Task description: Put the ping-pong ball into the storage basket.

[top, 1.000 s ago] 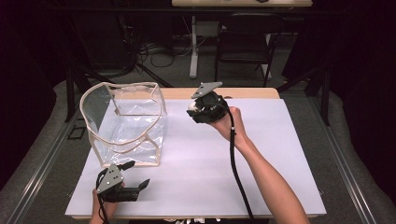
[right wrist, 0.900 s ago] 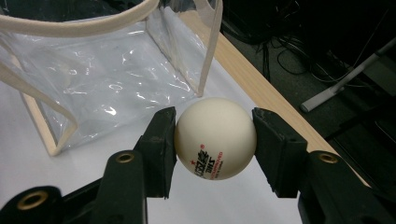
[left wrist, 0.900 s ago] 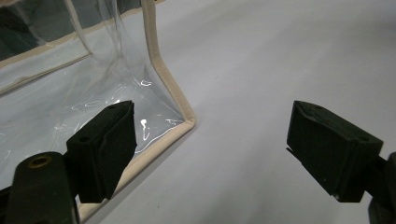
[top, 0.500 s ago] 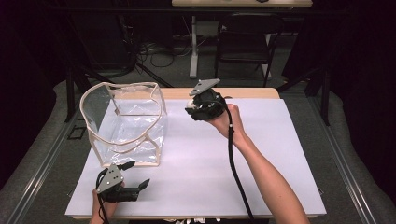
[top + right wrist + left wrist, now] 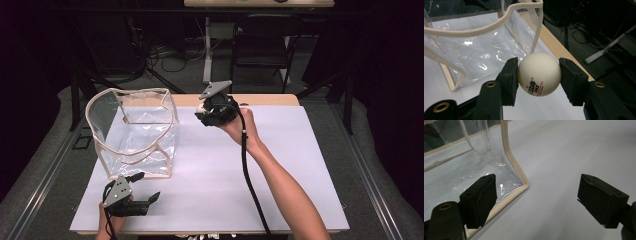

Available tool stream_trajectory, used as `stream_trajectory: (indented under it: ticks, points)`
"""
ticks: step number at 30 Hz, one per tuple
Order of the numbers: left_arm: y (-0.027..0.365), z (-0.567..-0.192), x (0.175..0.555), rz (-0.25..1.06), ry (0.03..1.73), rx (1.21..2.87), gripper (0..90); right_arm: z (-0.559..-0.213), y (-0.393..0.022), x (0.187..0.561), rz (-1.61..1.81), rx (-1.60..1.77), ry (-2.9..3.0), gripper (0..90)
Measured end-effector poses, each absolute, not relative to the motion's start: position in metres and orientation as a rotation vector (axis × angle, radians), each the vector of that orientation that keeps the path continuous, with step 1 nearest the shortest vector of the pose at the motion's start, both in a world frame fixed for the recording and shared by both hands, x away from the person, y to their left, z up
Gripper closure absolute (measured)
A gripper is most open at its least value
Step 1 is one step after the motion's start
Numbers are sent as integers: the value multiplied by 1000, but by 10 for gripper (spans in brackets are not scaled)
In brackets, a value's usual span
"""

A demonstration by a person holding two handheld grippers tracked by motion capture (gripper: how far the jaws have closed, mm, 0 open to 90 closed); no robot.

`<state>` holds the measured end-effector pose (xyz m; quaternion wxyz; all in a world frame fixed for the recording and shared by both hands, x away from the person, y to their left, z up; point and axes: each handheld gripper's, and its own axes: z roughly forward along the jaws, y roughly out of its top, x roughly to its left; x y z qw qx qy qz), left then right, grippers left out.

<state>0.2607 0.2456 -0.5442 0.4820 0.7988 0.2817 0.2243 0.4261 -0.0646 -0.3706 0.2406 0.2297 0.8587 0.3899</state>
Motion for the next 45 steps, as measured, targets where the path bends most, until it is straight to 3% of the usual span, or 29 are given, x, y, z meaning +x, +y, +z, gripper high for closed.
stream_trajectory:
  ticks: [45]
  points:
    - [246, -544, 261, 547, 684, 1946, 161, -351, -31, 438, 1109, 584, 2359, 511]
